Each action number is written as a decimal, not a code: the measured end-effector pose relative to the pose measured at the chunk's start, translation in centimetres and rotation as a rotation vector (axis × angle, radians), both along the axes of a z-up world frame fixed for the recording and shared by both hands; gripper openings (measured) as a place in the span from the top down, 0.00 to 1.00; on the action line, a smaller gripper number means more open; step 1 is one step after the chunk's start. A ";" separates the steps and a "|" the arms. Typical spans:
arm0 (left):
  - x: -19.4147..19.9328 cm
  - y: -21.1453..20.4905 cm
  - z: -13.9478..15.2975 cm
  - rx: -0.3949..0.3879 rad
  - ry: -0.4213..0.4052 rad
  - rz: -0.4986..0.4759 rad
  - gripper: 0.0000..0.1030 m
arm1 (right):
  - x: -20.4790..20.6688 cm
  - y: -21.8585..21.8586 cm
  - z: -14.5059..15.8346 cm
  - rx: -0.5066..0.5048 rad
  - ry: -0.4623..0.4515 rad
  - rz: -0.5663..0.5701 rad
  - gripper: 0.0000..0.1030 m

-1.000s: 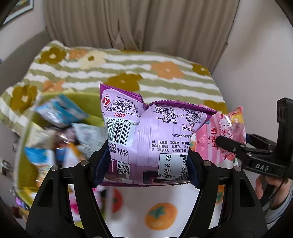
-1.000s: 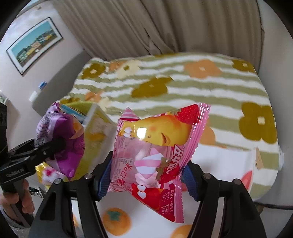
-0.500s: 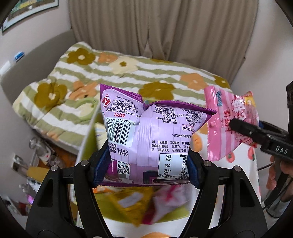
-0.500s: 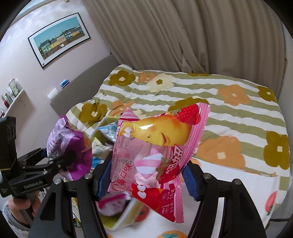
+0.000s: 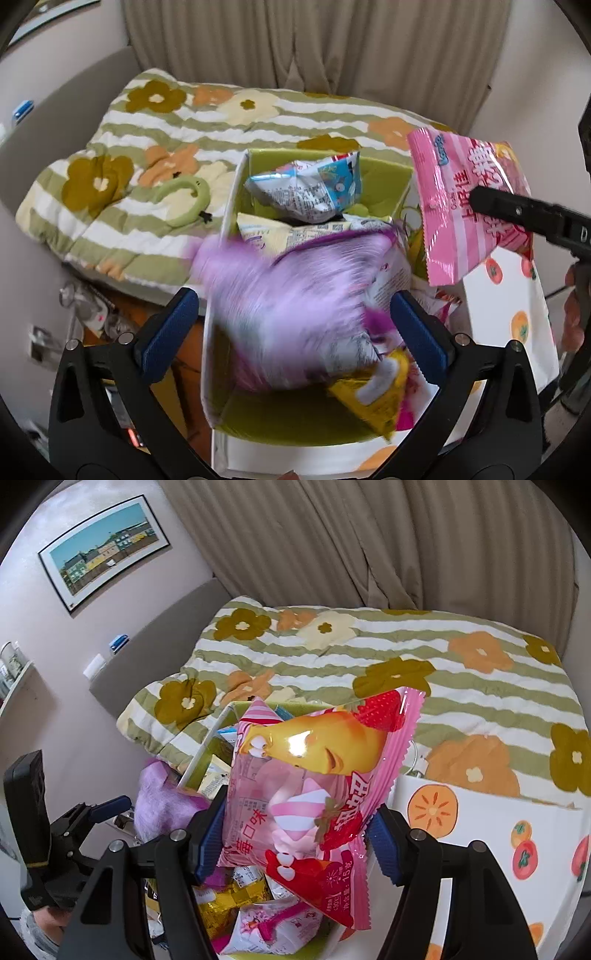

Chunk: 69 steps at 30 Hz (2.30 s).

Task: Organize snacks

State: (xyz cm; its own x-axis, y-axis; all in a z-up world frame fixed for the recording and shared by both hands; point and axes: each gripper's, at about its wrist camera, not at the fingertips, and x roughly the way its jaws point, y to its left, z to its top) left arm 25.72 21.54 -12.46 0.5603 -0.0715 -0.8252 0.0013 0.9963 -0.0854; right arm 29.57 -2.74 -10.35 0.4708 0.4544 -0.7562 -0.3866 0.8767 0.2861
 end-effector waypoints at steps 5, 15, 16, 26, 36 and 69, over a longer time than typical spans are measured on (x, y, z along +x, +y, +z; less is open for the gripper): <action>-0.6 1.1 -0.8 -0.041 0.015 -0.010 0.01 | -0.2 0.7 -0.5 -0.012 0.018 -0.026 0.38; -1.4 1.5 1.3 -0.052 -0.037 0.007 0.01 | 1.5 1.7 -0.9 -0.021 0.069 -0.012 0.36; -1.3 1.5 1.4 -0.048 -0.040 0.010 0.01 | 1.7 1.9 -1.0 -0.019 0.074 -0.010 0.36; -1.6 1.3 0.3 -0.036 -0.033 -0.004 0.01 | 2.1 0.7 -2.4 -0.016 0.062 -0.155 0.00; -2.9 0.3 1.4 -0.002 -0.058 -0.022 0.01 | 0.0 -0.1 -2.0 -0.006 0.050 -0.186 0.00; -24.7 -13.9 12.7 0.052 -0.420 -0.095 0.01 | -29.2 -13.3 10.3 -0.224 -0.394 -0.459 0.00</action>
